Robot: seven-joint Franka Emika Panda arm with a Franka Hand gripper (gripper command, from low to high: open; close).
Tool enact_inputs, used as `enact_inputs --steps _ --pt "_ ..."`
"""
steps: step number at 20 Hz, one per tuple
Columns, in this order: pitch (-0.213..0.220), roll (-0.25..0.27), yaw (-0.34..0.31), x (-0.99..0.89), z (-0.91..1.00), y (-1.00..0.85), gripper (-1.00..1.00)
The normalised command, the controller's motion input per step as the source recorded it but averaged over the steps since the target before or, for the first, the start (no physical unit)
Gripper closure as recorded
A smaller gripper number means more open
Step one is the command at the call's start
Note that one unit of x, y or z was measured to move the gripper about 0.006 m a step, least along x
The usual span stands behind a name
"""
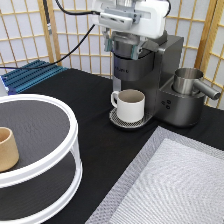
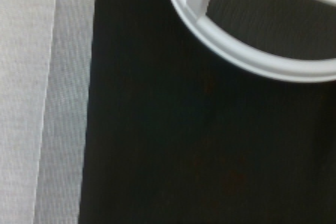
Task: Make coffee
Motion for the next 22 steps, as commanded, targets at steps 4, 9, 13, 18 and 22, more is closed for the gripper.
enact_inputs --steps 4,9,13,18,22 --pt "-0.017 -0.1 0.0 0.03 -1.0 0.16 -1.0" --pt "-0.013 -0.043 0.0 0.02 -1.0 0.07 -1.0" --pt "0.0 0.0 0.001 0.0 -1.0 -0.27 -1.0" --pt "0.0 0.0 -0.018 0.0 -1.0 -0.43 -1.0" --pt "0.0 0.0 -0.031 0.0 -1.0 -0.45 -1.0"
